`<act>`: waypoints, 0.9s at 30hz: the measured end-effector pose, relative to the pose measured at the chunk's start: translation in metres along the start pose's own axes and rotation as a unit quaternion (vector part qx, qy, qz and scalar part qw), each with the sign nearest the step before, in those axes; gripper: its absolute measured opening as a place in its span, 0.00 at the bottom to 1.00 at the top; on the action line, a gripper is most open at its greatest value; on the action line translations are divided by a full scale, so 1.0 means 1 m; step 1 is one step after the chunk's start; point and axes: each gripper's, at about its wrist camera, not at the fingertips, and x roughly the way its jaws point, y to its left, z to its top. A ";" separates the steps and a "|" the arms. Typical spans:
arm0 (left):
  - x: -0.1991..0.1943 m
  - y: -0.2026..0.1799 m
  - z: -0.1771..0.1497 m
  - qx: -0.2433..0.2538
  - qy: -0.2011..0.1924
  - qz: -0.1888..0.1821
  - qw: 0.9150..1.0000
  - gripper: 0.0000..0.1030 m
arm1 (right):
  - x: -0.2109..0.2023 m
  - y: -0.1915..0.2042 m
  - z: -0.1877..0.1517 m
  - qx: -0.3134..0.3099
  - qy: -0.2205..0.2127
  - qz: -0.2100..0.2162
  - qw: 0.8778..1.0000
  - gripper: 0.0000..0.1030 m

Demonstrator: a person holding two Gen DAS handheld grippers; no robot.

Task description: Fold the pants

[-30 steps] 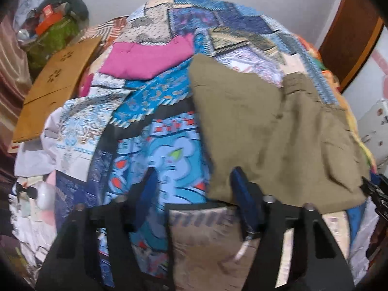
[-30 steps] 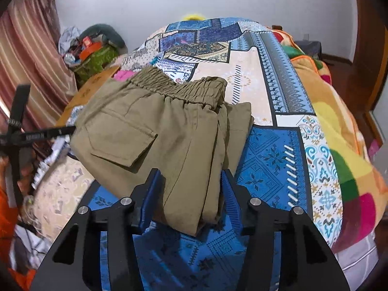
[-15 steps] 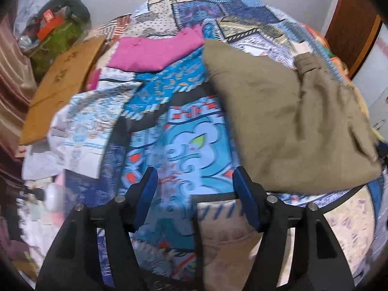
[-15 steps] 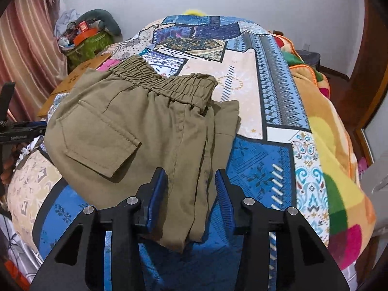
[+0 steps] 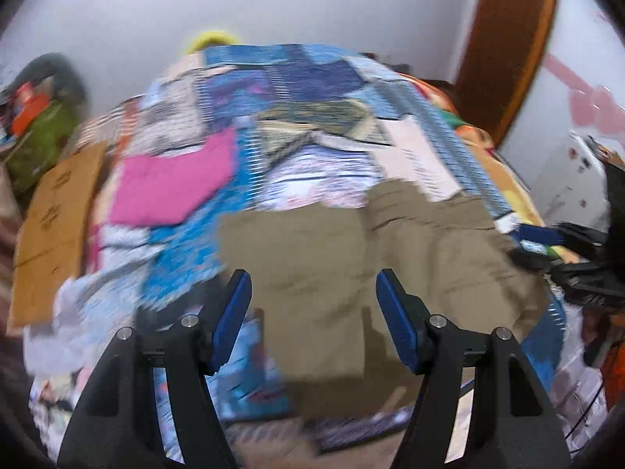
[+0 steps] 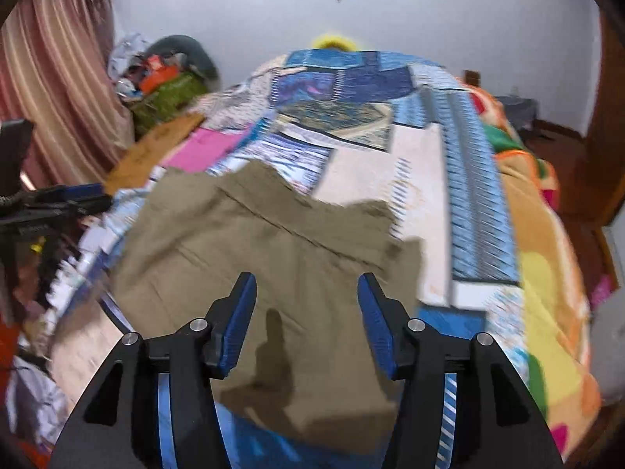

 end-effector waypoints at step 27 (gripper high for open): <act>0.010 -0.011 -0.078 0.072 0.029 0.065 0.995 0.72 | -0.008 -0.005 -0.066 0.012 0.063 0.000 0.998 0.57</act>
